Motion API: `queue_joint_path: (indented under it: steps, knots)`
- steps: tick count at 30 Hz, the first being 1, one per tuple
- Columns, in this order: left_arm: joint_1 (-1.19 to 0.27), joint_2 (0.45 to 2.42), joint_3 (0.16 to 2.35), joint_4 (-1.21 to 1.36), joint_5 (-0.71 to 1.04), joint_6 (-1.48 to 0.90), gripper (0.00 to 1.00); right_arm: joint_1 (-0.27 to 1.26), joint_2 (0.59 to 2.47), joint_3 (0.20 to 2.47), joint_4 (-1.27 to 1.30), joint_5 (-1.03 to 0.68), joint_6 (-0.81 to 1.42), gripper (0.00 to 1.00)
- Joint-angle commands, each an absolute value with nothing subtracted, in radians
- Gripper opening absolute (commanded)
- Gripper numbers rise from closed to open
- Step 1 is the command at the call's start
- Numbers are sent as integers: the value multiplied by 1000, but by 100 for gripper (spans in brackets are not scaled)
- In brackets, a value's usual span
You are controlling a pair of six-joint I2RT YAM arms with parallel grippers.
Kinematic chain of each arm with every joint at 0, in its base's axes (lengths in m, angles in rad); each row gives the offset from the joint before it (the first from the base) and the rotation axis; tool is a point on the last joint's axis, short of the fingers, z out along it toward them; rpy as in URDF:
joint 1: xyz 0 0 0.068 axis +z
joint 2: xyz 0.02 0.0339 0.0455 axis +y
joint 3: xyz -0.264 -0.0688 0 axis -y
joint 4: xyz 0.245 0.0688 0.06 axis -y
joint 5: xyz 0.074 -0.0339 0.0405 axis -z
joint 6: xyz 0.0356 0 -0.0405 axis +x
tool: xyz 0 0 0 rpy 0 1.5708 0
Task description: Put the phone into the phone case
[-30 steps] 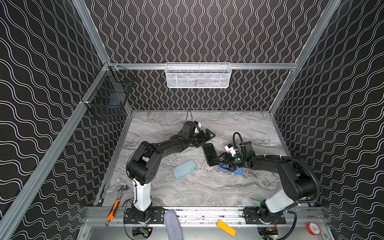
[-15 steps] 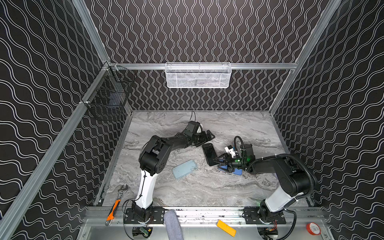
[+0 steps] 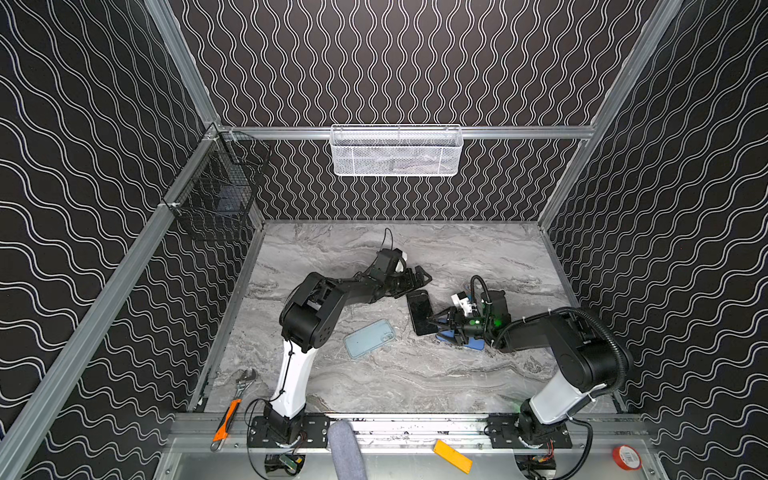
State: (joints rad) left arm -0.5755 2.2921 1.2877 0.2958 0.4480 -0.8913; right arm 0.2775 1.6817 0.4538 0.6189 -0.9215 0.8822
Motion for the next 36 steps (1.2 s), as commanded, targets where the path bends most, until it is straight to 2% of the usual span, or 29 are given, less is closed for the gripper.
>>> queue_joint_path:
  steps: [1,13,19,32,36]
  knots:
    - [-581,2277,1251,280,460,-919,98,281,1693,449,714,-896,930,77]
    - [-575,2184,1153,278,418,-908,98,295,1692,409,734,-894,933,68]
    - [-563,2106,1086,252,382,-900,98,295,1692,410,748,-890,941,60]
    - [-560,1914,950,201,302,-920,98,295,1709,409,778,-882,955,55]
    - [-559,1912,957,196,307,-917,98,295,1709,401,794,-881,977,45]
